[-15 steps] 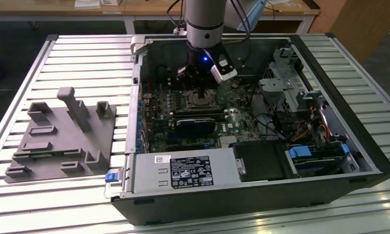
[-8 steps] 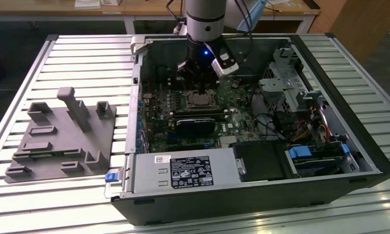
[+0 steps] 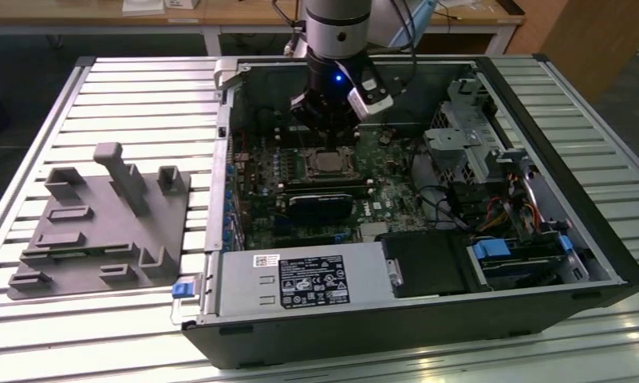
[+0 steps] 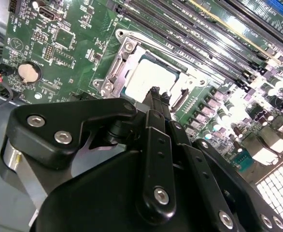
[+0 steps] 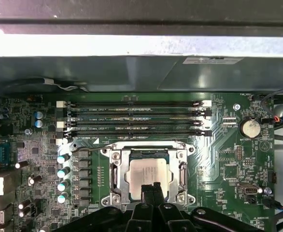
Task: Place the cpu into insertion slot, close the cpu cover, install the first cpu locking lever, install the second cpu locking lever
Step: 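Close the cpu cover, then install the first cpu locking lever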
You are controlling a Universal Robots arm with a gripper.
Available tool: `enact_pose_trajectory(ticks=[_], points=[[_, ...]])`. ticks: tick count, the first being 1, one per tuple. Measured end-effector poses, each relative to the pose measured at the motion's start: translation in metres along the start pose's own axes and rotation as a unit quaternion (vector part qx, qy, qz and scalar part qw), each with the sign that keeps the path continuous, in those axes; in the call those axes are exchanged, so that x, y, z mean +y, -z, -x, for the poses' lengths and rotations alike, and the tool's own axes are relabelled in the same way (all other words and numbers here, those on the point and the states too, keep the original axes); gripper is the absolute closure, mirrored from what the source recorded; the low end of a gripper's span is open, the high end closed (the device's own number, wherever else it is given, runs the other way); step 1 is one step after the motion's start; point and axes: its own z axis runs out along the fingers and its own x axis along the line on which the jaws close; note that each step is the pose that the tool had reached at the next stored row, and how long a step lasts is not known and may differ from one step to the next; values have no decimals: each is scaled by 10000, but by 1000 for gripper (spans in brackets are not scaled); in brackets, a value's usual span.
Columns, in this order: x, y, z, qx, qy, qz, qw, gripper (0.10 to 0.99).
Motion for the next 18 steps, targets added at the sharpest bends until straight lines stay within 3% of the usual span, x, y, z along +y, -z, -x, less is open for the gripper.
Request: enact_pose_trajectory(ticks=[10, 18], points=[[0, 4, 0, 0, 0, -1, 10000, 980], [2, 91, 3, 1, 0, -1, 10000, 980]])
